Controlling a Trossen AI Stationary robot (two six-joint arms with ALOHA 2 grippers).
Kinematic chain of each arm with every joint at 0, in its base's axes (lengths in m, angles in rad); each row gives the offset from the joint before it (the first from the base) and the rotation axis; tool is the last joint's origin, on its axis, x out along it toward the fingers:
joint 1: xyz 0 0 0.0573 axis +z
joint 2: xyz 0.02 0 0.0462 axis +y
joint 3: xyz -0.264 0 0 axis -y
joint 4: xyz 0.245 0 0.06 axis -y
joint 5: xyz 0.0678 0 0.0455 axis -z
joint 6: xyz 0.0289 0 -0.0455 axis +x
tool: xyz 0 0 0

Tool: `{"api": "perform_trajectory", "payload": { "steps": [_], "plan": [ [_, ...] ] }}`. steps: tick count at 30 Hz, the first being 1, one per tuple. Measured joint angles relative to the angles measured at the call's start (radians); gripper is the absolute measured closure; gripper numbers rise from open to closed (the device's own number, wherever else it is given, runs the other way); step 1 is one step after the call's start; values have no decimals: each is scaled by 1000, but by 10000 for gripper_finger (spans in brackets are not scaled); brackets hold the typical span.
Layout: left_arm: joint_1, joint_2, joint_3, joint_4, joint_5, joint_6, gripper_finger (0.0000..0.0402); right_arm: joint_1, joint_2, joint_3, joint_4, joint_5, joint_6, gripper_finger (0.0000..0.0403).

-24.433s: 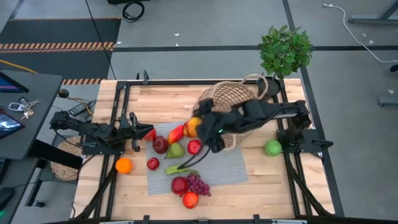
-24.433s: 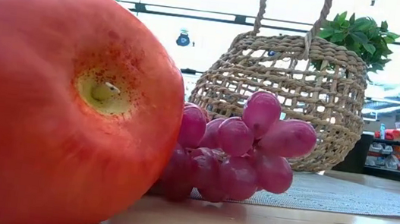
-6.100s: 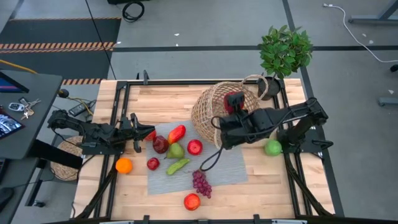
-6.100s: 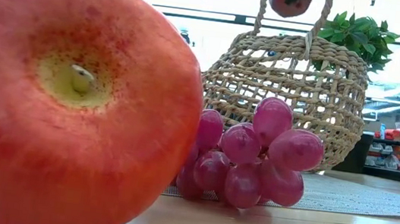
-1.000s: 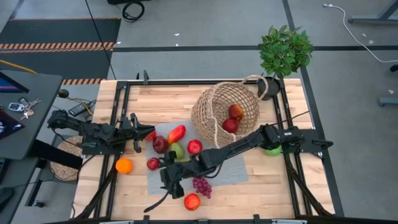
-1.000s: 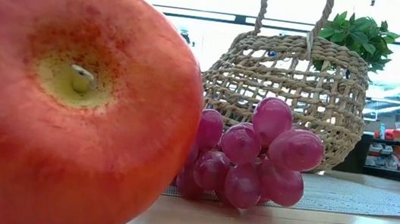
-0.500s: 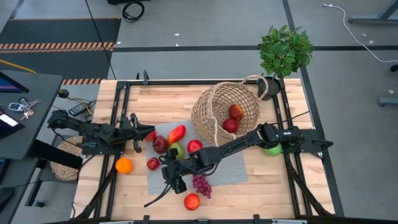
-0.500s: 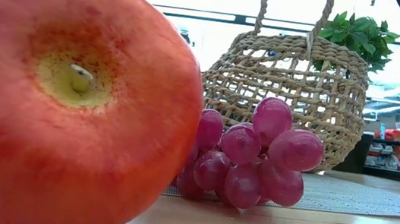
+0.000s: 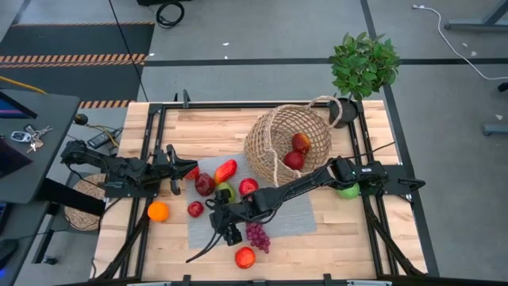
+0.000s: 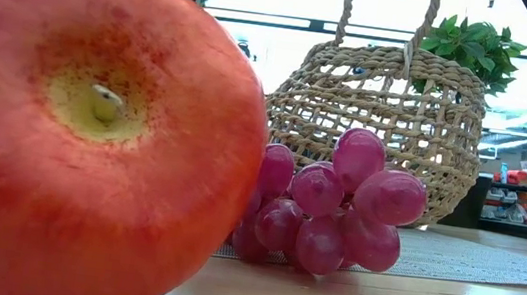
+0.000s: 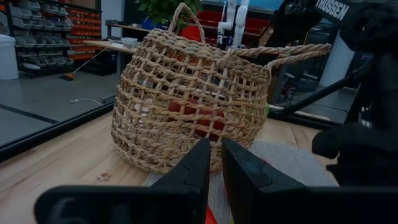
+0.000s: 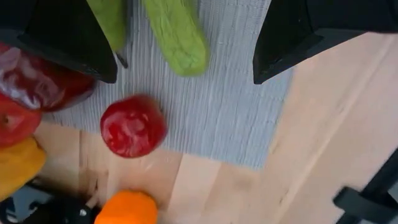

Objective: Build produce basket
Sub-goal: Put the cucumber into the brown basket

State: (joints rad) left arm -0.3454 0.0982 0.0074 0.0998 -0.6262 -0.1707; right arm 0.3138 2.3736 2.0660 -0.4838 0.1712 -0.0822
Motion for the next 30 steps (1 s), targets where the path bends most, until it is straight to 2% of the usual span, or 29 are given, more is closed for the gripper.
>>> {"api": "perform_trajectory", "payload": {
  "steps": [8, 17, 24, 30],
  "plan": [
    [0, 0, 0, 0, 0, 0, 353, -5, -2, -71, -2, -10, 0, 26],
    [0, 0, 0, 0, 0, 0, 353, -33, -3, -180, 25, 27, 1, 34],
    [0, 0, 0, 0, 0, 0, 353, -50, -1, -190, 20, 13, 11, 71],
    [0, 0, 0, 0, 0, 0, 353, -54, -1, -190, 18, 10, 10, 132]
  ]
}}
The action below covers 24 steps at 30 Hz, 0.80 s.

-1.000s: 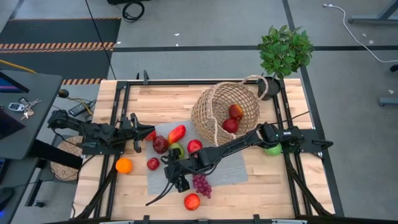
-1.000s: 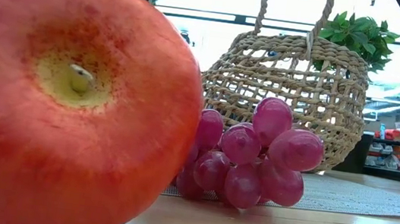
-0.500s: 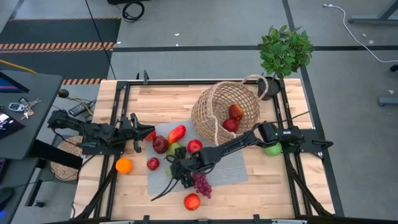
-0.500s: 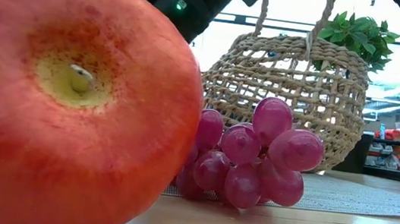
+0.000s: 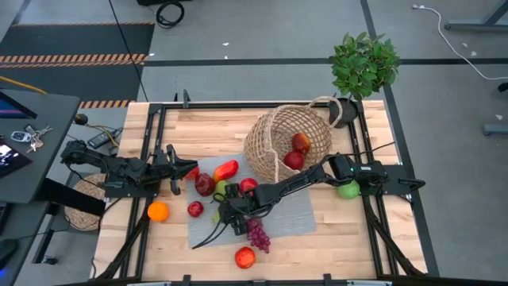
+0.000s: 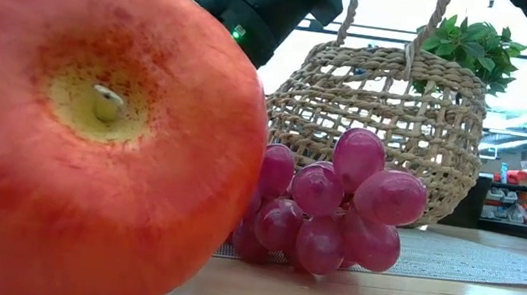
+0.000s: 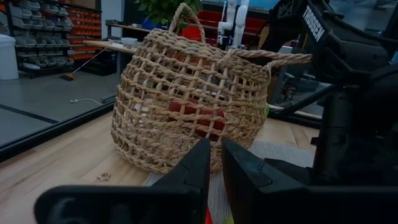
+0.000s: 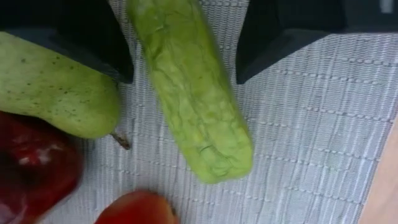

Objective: Build produce basket
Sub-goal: Put the cucumber into the brown basket

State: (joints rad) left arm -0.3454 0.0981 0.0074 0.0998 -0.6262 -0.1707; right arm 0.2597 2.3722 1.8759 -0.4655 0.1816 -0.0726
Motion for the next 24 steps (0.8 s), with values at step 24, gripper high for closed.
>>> {"api": "perform_trajectory", "payload": {
  "steps": [24],
  "plan": [
    [0, 0, 0, 0, 0, 0, 353, 8, -7, 147, -99, 97, -9, 235]
  ]
}}
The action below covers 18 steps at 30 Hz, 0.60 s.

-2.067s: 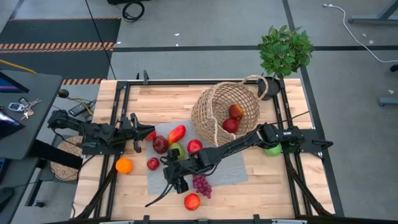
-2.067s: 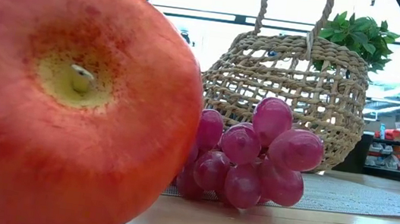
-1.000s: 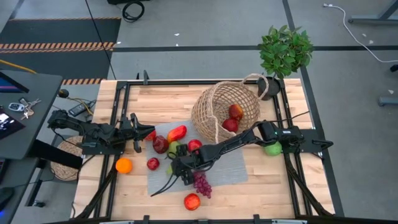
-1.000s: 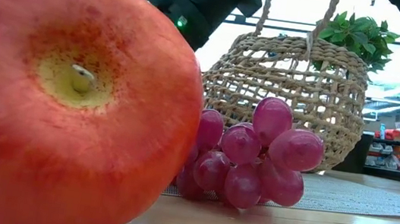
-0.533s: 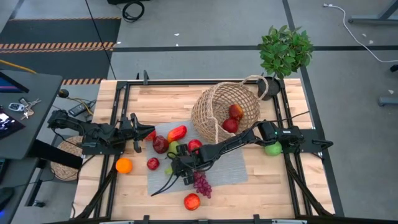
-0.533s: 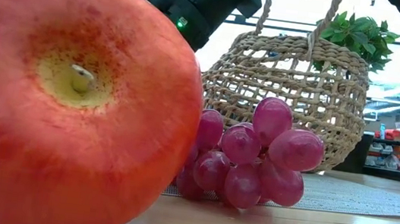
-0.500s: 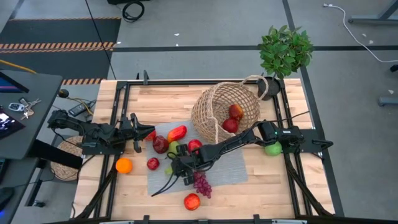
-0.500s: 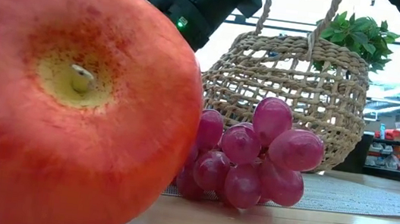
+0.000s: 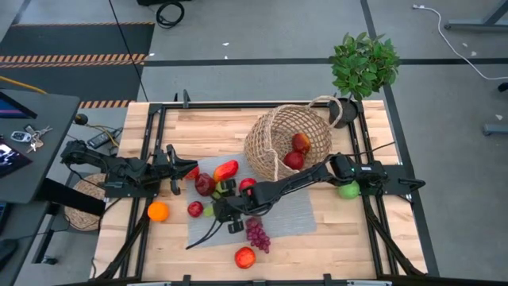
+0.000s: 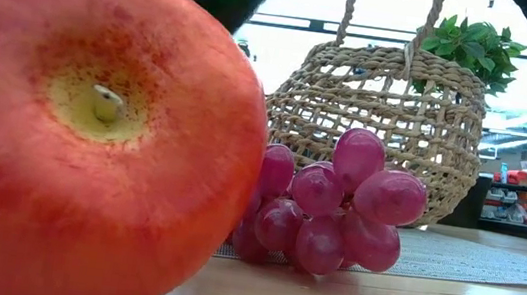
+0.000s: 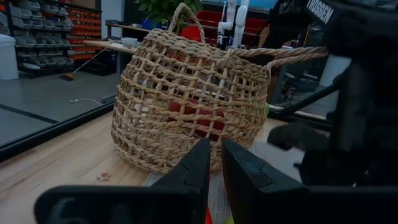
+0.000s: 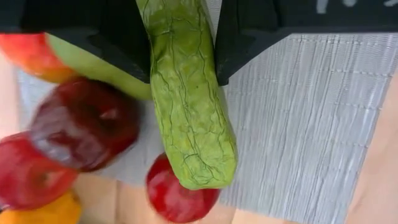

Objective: Build produce basket
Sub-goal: Put the cucumber into the brown basket

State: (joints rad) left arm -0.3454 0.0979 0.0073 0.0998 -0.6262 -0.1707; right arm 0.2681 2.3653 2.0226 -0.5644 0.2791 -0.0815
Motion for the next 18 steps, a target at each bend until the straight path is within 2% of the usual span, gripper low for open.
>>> {"api": "perform_trajectory", "payload": {
  "steps": [8, 12, 18],
  "plan": [
    [0, 0, 0, 0, 0, 0, 353, 27, 0, 227, -277, 164, 0, 236],
    [0, 0, 0, 0, 0, 0, 353, 32, 0, 335, -396, 199, 12, 236],
    [0, 0, 0, 0, 0, 0, 353, 34, -84, 296, -412, 213, 55, 237]
  ]
}}
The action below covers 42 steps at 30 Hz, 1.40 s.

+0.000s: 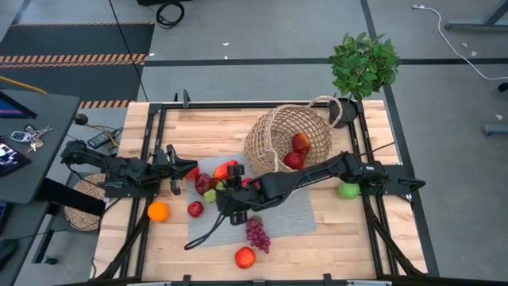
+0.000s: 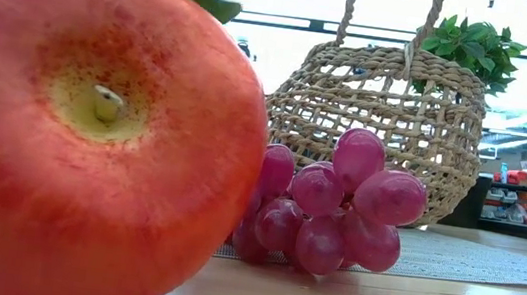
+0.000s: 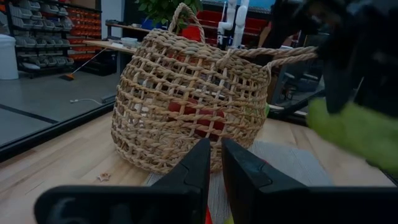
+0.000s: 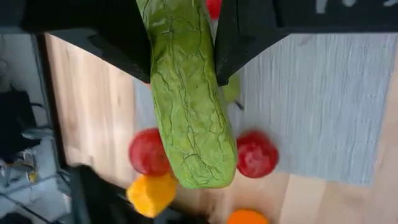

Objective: Build produce basket
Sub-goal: Put the cucumber into the brown basket

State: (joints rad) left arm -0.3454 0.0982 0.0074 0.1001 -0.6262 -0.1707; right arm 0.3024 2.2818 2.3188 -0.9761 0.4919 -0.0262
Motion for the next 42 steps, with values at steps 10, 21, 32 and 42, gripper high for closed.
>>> {"api": "perform_trajectory", "payload": {
  "steps": [10, 21, 32, 42],
  "plan": [
    [0, 0, 0, 1, 0, 0, 353, 42, -84, 0, -34, 96, 8, 237],
    [0, 0, 0, 0, 0, 0, 353, 57, -201, -2, -190, 226, 99, 237],
    [0, 0, 0, 0, 0, 0, 353, 88, -272, -2, -422, 355, 269, 237],
    [0, 0, 0, 0, 0, 0, 353, 103, -336, -2, -577, 372, 376, 237]
  ]
}}
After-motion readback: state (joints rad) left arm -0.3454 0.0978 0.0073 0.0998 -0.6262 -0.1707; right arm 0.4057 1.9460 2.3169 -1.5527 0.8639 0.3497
